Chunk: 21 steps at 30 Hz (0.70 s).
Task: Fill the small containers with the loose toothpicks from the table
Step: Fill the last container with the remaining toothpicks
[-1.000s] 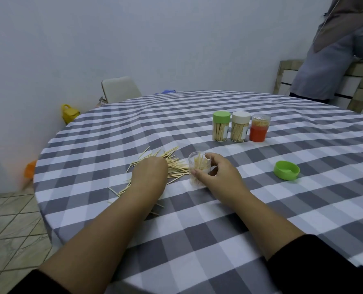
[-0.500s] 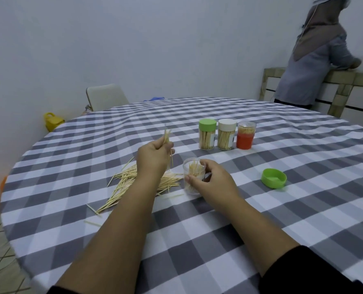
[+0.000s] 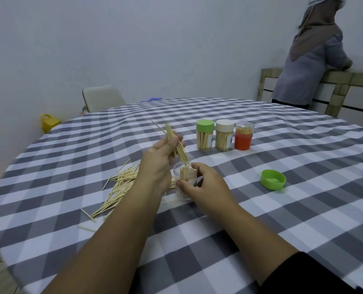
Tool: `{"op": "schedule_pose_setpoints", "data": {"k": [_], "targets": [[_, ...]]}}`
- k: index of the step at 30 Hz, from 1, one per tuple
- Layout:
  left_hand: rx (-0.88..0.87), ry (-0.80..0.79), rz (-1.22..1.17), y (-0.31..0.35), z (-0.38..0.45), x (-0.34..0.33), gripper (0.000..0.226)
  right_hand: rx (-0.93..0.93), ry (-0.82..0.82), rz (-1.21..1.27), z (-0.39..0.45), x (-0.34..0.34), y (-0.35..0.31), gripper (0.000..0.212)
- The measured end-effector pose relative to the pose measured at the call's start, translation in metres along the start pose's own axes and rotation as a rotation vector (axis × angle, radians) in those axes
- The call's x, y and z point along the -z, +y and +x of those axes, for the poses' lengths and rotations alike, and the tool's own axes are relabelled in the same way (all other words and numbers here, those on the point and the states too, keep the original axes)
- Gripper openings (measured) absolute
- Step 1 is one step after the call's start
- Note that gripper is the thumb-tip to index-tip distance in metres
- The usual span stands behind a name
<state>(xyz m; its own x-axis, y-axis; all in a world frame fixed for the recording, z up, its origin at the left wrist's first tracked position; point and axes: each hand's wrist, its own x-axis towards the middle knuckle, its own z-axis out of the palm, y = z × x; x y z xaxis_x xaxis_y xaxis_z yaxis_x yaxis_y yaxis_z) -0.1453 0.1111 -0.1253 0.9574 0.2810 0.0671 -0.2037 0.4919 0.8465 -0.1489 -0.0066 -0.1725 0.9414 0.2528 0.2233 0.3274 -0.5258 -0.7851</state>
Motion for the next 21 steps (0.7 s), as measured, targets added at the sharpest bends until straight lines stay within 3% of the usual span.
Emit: {"op": "schedule_pose_setpoints", "data": {"k": [7, 11, 21], "targets": [[0.106, -0.070, 0.237, -0.006, -0.021, -0.011, 0.016, -0.051, 0.083, -0.009, 0.004, 0.006, 0.005, 0.055], [0.151, -0.111, 0.245, -0.010, -0.027, -0.014, 0.026, -0.077, 0.105, -0.002, 0.007, 0.006, 0.008, 0.054], [0.167, -0.102, 0.326, -0.013, -0.024, -0.014, 0.026, -0.087, 0.102, 0.013, 0.006, 0.007, 0.007, 0.048]]}}
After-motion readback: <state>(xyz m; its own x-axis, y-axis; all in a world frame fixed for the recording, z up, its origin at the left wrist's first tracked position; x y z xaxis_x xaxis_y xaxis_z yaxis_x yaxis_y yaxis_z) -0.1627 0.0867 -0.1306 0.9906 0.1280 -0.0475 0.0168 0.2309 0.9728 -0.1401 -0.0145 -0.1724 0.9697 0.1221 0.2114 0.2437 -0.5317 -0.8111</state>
